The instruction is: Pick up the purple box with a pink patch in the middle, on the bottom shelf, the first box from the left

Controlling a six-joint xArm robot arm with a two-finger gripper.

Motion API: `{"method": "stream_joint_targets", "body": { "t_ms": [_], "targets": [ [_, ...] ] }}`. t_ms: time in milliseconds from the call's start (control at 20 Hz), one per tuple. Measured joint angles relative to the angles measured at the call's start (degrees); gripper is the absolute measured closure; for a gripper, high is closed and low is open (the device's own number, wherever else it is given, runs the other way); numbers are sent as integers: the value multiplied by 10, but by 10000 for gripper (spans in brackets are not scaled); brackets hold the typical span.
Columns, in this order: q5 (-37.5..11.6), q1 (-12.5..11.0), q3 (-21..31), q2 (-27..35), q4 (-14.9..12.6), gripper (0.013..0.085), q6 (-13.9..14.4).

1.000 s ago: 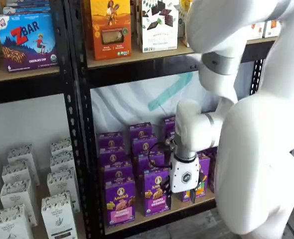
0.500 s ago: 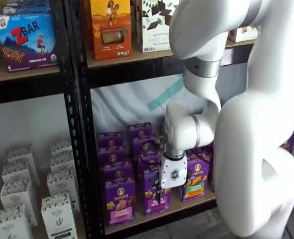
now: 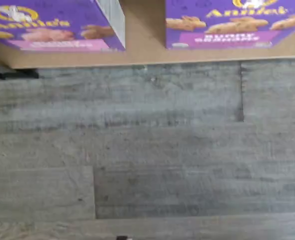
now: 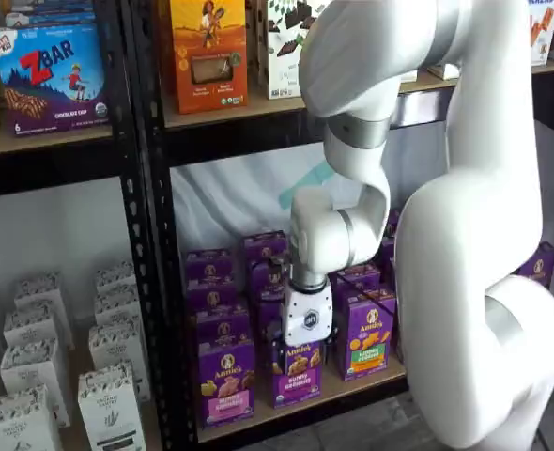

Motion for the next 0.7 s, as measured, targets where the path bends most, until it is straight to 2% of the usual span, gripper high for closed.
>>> {"method": "stream_joint_targets", "body": {
  "t_ms": [250,350,550,700],
  "targets": [
    [14,2,-53,36,-12,130,14],
    [19,2,-75,50,0,130,3],
    [38,0,-122,79,-9,130,10],
    [41,3,-154,103,-5,130,10]
  ]
}}
